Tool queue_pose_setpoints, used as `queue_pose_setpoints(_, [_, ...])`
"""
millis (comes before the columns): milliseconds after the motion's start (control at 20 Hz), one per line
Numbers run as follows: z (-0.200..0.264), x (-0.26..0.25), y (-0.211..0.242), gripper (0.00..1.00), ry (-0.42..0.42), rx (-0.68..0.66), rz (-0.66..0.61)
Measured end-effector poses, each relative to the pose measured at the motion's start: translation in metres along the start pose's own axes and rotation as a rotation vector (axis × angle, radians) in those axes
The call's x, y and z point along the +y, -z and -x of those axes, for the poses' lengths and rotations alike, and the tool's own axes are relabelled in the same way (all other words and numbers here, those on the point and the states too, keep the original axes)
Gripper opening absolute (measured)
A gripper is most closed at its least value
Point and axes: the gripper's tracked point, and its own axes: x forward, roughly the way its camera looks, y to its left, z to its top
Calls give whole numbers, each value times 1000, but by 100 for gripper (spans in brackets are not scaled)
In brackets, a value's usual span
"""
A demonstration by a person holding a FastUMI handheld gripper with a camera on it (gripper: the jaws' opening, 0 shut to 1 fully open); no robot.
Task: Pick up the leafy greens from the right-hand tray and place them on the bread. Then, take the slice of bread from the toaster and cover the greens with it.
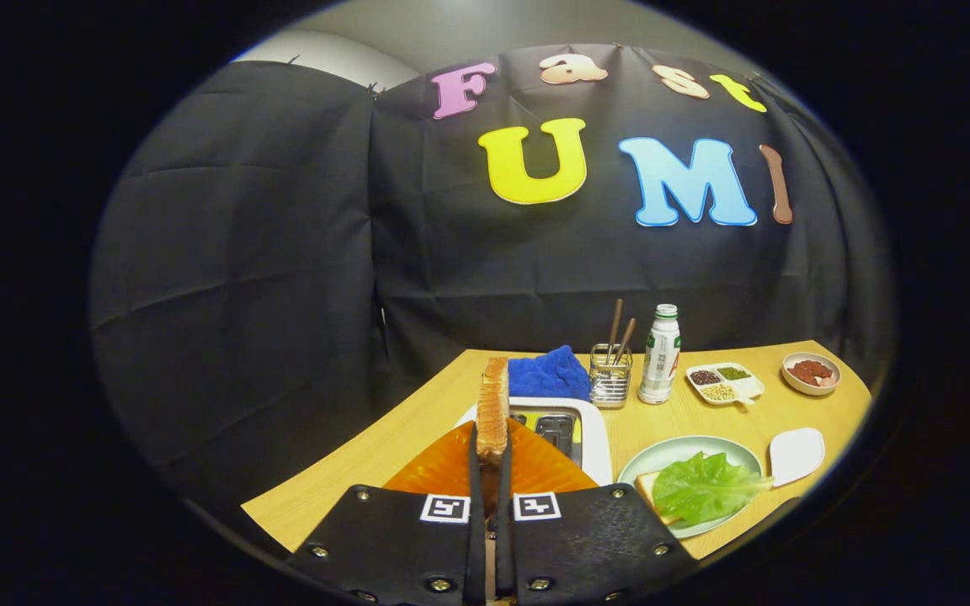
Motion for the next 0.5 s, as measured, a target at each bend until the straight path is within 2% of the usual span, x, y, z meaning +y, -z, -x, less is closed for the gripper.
queue_pose_setpoints(500, [38,-40,-53,5,22,-130,-18])
